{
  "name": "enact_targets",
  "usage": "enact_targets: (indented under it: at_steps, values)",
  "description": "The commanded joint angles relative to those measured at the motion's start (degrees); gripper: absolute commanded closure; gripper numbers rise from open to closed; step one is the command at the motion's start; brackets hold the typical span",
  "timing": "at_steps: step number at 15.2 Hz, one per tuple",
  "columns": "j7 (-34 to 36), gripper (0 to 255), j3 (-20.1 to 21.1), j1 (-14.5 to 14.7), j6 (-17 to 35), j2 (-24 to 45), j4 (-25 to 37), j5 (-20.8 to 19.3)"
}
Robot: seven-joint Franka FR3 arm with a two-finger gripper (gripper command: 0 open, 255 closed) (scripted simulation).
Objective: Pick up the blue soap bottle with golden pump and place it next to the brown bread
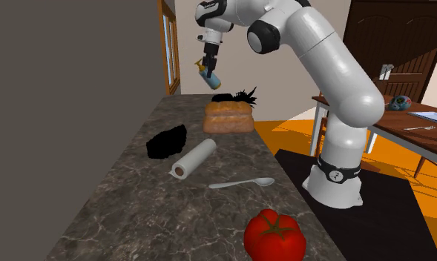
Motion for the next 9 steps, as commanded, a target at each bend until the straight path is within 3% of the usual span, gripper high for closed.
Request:
enact_targets:
  at_steps: [1, 9]
  values:
    - [-0.6, 255, -0.1, 0.7, 1.5, -0.1, -1.8, 0.0]
    - [-2.8, 255, 0.2, 2.6, 6.8, 0.5, -7.8, 0.8]
